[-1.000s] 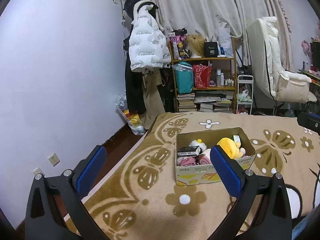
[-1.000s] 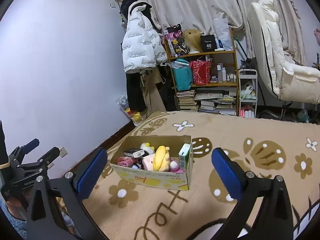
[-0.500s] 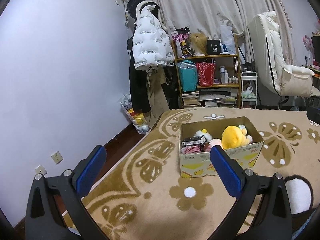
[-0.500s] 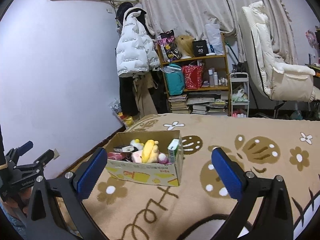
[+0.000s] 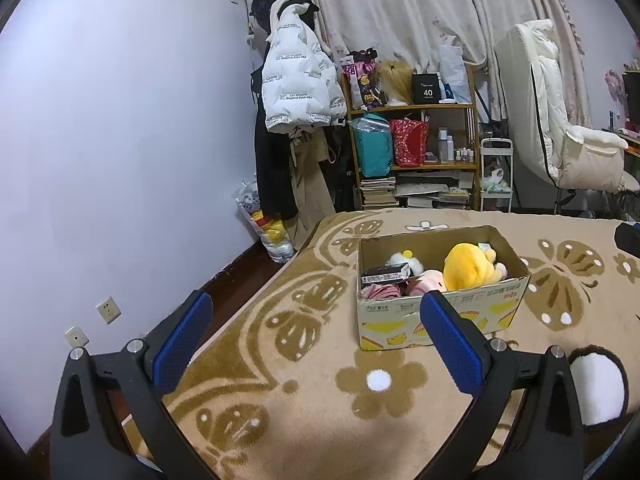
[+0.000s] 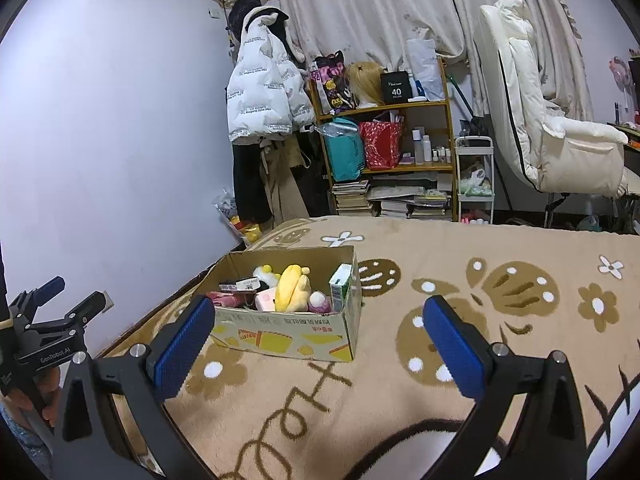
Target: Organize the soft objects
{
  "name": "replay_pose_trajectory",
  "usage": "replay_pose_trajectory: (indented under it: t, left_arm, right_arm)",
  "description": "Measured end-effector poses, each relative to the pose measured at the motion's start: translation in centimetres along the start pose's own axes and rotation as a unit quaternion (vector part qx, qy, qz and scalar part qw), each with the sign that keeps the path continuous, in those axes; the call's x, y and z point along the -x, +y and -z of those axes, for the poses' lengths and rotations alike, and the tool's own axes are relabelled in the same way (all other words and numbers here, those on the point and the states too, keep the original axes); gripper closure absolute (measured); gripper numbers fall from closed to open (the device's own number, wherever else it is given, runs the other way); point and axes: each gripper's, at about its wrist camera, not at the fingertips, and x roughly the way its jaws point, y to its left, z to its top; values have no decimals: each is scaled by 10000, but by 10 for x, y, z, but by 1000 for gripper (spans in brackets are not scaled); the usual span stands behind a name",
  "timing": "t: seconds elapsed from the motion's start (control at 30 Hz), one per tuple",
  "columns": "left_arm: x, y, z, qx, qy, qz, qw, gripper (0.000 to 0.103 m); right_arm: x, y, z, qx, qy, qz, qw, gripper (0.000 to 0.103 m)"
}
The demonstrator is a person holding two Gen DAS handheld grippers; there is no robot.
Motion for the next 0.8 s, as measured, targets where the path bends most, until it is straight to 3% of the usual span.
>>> replay_pose_trajectory:
  t: [0.8]
  left_arm:
    - [-3, -2, 7, -68, 80, 3, 9999, 0]
  right_arm:
    - [-1, -2, 11, 17, 87, 85, 9999, 0]
